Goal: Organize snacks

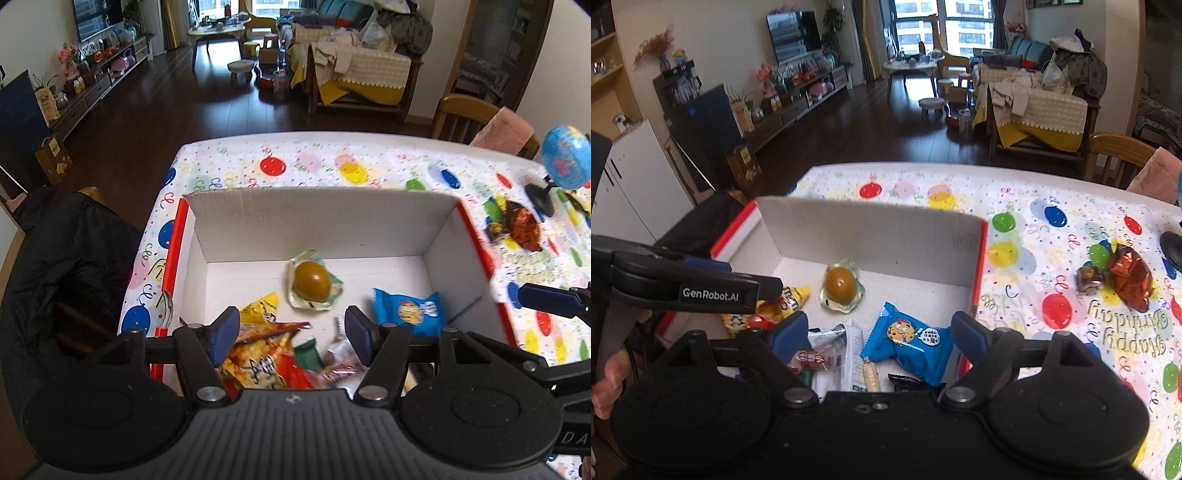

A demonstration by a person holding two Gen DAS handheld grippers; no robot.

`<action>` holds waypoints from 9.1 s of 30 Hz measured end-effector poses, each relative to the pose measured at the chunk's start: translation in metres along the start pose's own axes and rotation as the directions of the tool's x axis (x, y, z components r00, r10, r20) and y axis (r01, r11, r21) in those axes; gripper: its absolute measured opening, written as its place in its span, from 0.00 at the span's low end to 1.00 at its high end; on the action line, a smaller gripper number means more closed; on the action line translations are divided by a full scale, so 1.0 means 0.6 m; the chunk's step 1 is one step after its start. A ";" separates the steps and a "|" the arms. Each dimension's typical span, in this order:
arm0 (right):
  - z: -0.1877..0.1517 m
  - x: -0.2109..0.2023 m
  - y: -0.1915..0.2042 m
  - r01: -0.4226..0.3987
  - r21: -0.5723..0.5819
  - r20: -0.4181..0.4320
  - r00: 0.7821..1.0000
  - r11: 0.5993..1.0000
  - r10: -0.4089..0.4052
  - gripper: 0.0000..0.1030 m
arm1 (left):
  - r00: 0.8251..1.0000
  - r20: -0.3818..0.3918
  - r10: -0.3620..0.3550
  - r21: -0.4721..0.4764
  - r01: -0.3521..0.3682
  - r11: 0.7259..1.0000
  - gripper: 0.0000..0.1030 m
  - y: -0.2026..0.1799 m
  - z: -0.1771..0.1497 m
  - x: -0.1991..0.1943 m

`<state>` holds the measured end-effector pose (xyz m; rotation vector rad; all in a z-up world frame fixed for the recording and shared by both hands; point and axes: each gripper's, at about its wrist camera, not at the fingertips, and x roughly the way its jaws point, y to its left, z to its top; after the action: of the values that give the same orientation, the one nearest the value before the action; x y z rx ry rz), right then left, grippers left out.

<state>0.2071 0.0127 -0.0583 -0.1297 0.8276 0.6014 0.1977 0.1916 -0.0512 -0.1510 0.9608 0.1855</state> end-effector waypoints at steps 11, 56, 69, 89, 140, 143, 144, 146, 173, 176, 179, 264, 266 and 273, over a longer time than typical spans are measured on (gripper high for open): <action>-0.022 -0.088 -0.035 -0.051 0.088 0.077 0.996 0.995 0.045 0.94 | 0.996 0.071 -0.053 0.035 0.051 0.998 0.70 -0.054 -0.026 -0.086; -0.022 -0.068 -0.504 0.087 -0.031 0.075 0.994 0.996 -0.085 0.93 | 0.998 0.053 0.020 0.068 -0.023 0.997 0.98 -0.484 0.067 0.144; 0.032 0.056 -0.562 -0.028 0.014 -0.015 0.999 1.000 0.028 0.84 | 0.998 0.007 0.064 0.038 -0.064 0.997 0.98 -0.510 0.106 0.267; 0.044 0.183 -0.582 -0.127 0.156 -0.084 0.986 0.979 0.142 0.74 | 0.998 -0.055 -0.016 0.054 0.019 0.998 0.64 -0.524 0.115 0.356; 0.009 -0.150 -0.375 -0.076 0.185 0.125 0.991 0.980 0.053 0.40 | 0.994 0.048 -0.099 0.044 0.096 0.994 0.33 -0.407 0.032 -0.013; 0.009 -0.160 -0.339 -0.085 0.179 0.134 0.989 0.980 0.061 0.40 | 0.993 0.061 -0.101 0.044 0.099 0.994 0.33 -0.373 0.025 -0.043; 0.010 -0.162 -0.327 -0.088 0.177 0.136 0.989 0.980 0.065 0.40 | 0.993 0.067 -0.101 0.045 0.099 0.994 0.33 -0.360 0.023 -0.053; 0.011 -0.165 -0.301 -0.097 0.173 0.142 0.987 0.980 0.073 0.40 | 0.992 0.079 -0.099 0.047 0.095 0.994 0.33 -0.336 0.019 -0.072; 0.040 -0.014 -0.020 -0.092 0.099 0.070 0.994 0.991 0.085 0.40 | 0.996 0.060 0.062 -0.043 -0.059 0.997 0.33 0.003 0.015 -0.064; 0.044 0.021 -0.008 -0.082 0.090 0.041 0.996 0.993 0.078 0.40 | 0.996 0.037 0.085 -0.047 -0.084 0.995 0.33 0.027 0.027 -0.032; 0.046 0.053 0.001 -0.076 0.083 0.009 0.997 0.994 0.075 0.40 | 0.995 0.015 0.097 -0.041 -0.096 0.995 0.33 0.044 0.032 0.001; -0.093 -0.201 0.037 -0.058 0.072 0.287 0.957 0.996 0.035 1.00 | 0.990 0.124 0.067 -0.078 -0.057 0.995 0.82 -0.035 -0.136 -0.236; -0.101 -0.206 0.042 -0.044 0.071 0.292 0.956 0.996 0.021 1.00 | 0.988 0.132 0.079 -0.086 -0.068 0.994 0.82 -0.034 -0.140 -0.244; -0.126 -0.219 0.061 0.012 0.060 0.326 0.945 0.998 -0.031 1.00 | 0.986 0.143 0.081 -0.093 -0.069 0.993 0.82 -0.037 -0.152 -0.262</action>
<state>0.0691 -0.0416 -0.0098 0.0144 0.5196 0.5591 0.0419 0.1369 0.0278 -0.1800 0.8129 0.3047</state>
